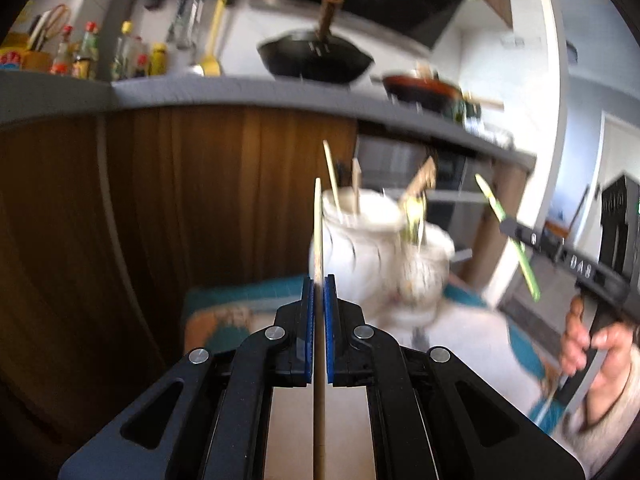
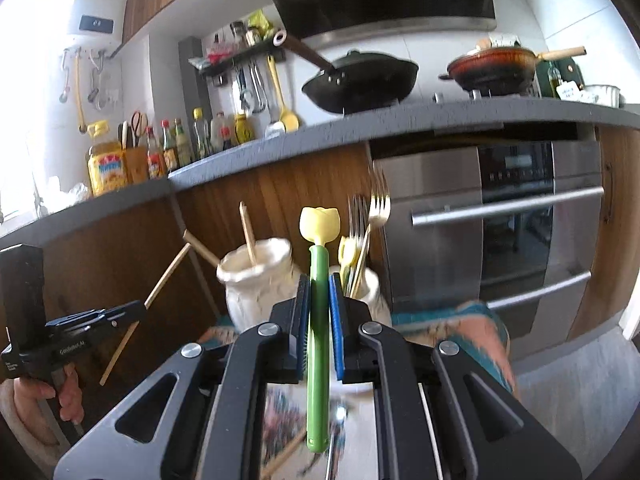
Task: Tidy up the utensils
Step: 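Insert the chopstick into the tall pot with left while right lowers green utensil into small pot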
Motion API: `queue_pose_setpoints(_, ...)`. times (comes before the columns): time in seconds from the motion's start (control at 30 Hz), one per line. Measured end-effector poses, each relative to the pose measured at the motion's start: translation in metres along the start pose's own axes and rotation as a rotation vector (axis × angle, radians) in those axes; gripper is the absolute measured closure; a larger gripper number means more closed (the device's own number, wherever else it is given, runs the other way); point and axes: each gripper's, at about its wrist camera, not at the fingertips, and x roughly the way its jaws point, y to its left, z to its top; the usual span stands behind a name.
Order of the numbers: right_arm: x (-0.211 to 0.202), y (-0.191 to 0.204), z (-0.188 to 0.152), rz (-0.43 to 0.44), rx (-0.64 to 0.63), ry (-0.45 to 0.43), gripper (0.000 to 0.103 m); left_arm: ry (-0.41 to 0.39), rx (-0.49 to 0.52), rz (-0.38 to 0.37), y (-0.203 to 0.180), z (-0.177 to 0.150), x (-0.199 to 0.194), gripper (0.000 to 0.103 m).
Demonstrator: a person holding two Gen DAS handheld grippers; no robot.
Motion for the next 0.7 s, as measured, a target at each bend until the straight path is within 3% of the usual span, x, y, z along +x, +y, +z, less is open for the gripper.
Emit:
queue_pose_setpoints(0.13,0.019,-0.005,0.019,0.003,-0.012,-0.062,0.093,-0.139,-0.08,-0.036,0.017,0.028,0.015,0.098)
queue_pose_setpoints(0.27,0.042,-0.014,0.03,0.037,0.022,-0.091,0.093,-0.225,-0.142,-0.076,0.027,0.051,0.041,0.098)
queue_pose_setpoints(0.7,0.109,-0.034,0.037,0.118,0.122,-0.084,0.093,-0.322,-0.337,-0.197,0.037,0.085,0.117,0.098)
